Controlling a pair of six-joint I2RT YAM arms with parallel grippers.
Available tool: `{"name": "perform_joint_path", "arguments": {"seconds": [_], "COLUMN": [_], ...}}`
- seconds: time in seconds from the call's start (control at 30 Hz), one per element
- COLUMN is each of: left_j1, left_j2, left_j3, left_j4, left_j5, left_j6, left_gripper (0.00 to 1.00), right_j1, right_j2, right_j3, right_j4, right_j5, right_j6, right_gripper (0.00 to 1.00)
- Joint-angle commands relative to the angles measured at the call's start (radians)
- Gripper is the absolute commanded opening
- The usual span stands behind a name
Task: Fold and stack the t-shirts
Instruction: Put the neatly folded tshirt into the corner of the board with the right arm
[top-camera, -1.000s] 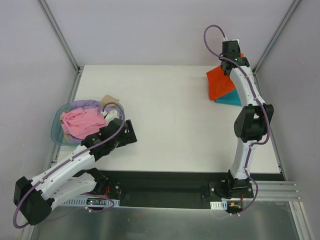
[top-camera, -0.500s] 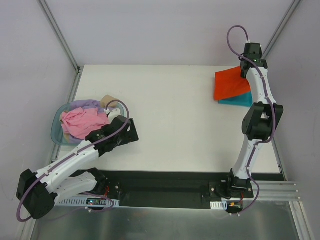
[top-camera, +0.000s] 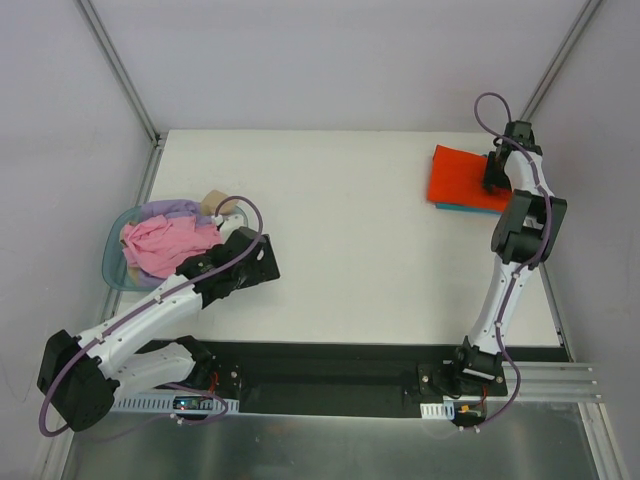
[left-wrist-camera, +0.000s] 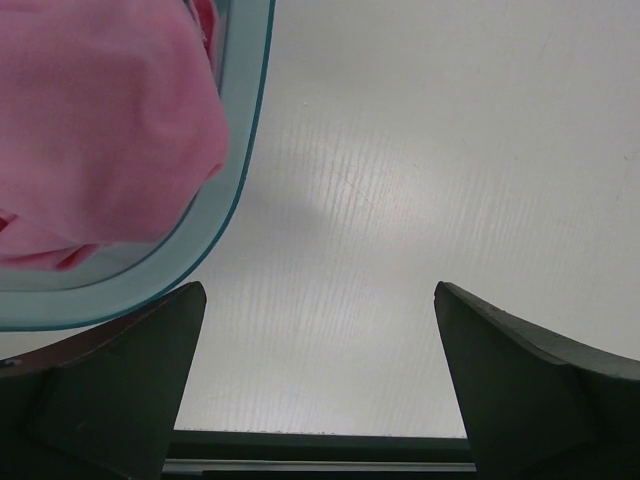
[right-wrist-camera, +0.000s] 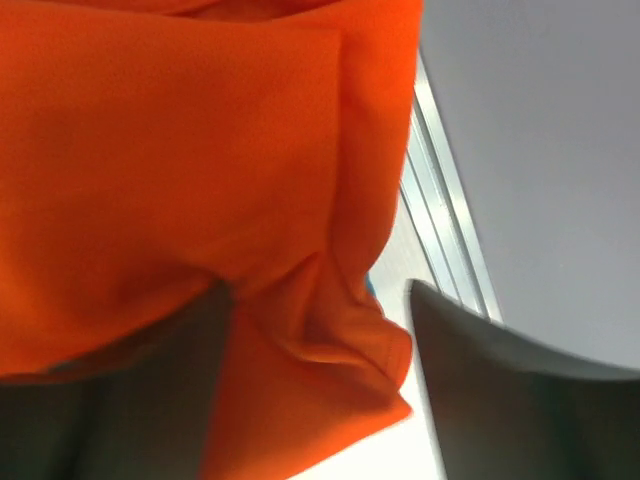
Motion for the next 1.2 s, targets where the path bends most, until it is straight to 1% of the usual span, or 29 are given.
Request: {"name": "perform_joint_path", "arguments": {"seconds": [0.0, 0.07, 0.1, 0.13, 0.17, 0.3, 0.33, 0.37, 0.4, 0.43, 0.5, 0.53, 0.6, 0.63, 0.67, 0.7, 0.73, 0.77, 0.8, 0.83, 0.87, 0.93, 0.97, 1.0, 1.03, 1.07, 1.1, 1.13, 1.17], "left_j1": [0.009, 0.009, 0.009, 0.011, 0.009, 0.009, 0.009, 0.009, 0.009, 0.009, 0.009, 0.011, 0.009, 0.011, 0.011, 0.011, 0.011, 0.011, 0.011, 0.011, 0.012, 0.011, 0.012, 0.012, 0.011, 0.011, 0.011, 0.012, 0.011], "left_j2": [0.012, 0.013, 0.013, 0.012, 0.015, 0.016, 0.013, 0.009, 0.007, 0.007, 0.012, 0.015, 0.021, 0.025, 0.032, 0.035, 0.041, 0.042, 0.044, 0.045, 0.047, 0.038, 0.03, 0.024, 0.004, -0.01, -0.023, -0.051, -0.066], "left_j3": [0.045, 0.051, 0.053, 0.054, 0.057, 0.065, 0.065, 0.065, 0.066, 0.068, 0.082, 0.085, 0.086, 0.086, 0.082, 0.08, 0.079, 0.074, 0.07, 0.067, 0.062, 0.053, 0.048, 0.04, 0.03, 0.005, -0.01, -0.045, -0.062], "left_j4": [-0.012, -0.012, -0.01, -0.012, -0.012, -0.012, -0.012, -0.012, -0.01, -0.01, -0.009, -0.007, 0.013, 0.02, 0.027, 0.043, 0.05, 0.057, 0.074, 0.082, 0.088, 0.103, 0.108, 0.115, 0.134, 0.148, 0.161, 0.195, 0.209], "left_j5": [0.012, 0.014, 0.012, 0.015, 0.02, 0.028, 0.023, 0.014, 0.003, -0.018, -0.028, -0.031, -0.029, -0.016, -0.009, -0.005, 0.012, 0.021, 0.033, 0.046, 0.07, 0.092, 0.116, 0.129, 0.141, 0.15, 0.168, 0.176, 0.185], "left_j6": [-0.003, 0.0, 0.0, 0.003, 0.008, 0.035, 0.04, 0.043, 0.041, 0.041, 0.038, 0.037, 0.038, 0.04, 0.044, 0.044, 0.043, 0.043, 0.041, 0.041, 0.043, 0.049, 0.054, 0.057, 0.061, 0.06, 0.058, 0.055, 0.045], "left_gripper": [0.99, 1.0, 0.99, 0.99, 0.99, 0.99, 0.99, 0.99, 0.99, 0.99, 0.99, 1.0, 0.99, 0.99, 0.99, 0.99, 0.99, 0.99, 0.99, 0.99, 0.99, 0.99, 0.99, 0.99, 0.99, 0.99, 0.99, 0.99, 0.99], "right_j1": [0.008, 0.008, 0.008, 0.01, 0.013, 0.03, 0.034, 0.048, 0.057, 0.069, 0.114, 0.129, 0.177, 0.192, 0.223, 0.231, 0.275, 0.296, 0.321, 0.371, 0.394, 0.453, 0.467, 0.474, 0.479, 0.481, 0.479, 0.484, 0.488], "right_j2": [-0.022, -0.06, -0.081, -0.098, -0.117, -0.253, -0.285, -0.319, -0.395, -0.435, -0.521, -0.595, -0.672, -0.749, -0.79, -0.83, -0.915, -0.952, -0.994, -1.028, -1.093, -1.149, -1.204, -1.229, -1.256, -1.279, -1.323, -1.342, -1.364], "right_j3": [0.059, 0.059, 0.054, 0.05, 0.045, 0.015, -0.002, -0.027, -0.056, -0.137, -0.221, -0.287, -0.355, -0.39, -0.486, -0.539, -0.602, -0.715, -0.781, -0.835, -0.945, -1.048, -1.106, -1.2, -1.257, -1.3, -1.385, -1.421, -1.45], "right_j4": [0.02, 0.018, 0.017, 0.017, 0.017, -0.01, -0.018, -0.018, -0.008, 0.009, 0.072, 0.086, 0.112, 0.123, 0.135, 0.173, 0.196, 0.216, 0.244, 0.255, 0.265, 0.301, 0.314, 0.339, 0.359, 0.377, 0.406, 0.422, 0.433], "right_j5": [0.011, 0.011, 0.008, 0.01, 0.013, -0.003, -0.015, -0.074, -0.098, -0.11, -0.141, -0.148, -0.168, -0.174, -0.179, -0.178, -0.168, -0.161, -0.152, -0.129, -0.113, -0.095, -0.095, -0.107, -0.157, -0.171, -0.19, -0.223, -0.219], "right_j6": [0.02, 0.026, 0.034, 0.04, 0.038, 0.043, 0.06, 0.067, 0.078, 0.104, 0.124, 0.138, 0.188, 0.205, 0.237, 0.254, 0.268, 0.303, 0.314, 0.325, 0.336, 0.366, 0.38, 0.406, 0.414, 0.437, 0.454, 0.458, 0.468], "right_gripper": [0.88, 0.89, 0.98, 0.99, 0.97, 0.97, 0.97, 0.97, 0.97, 0.97, 0.97, 0.97, 0.97, 0.97, 0.97, 0.97, 0.97, 0.97, 0.97, 0.97, 0.97, 0.97, 0.97, 0.97, 0.97, 0.97, 0.97, 0.97, 0.97]}}
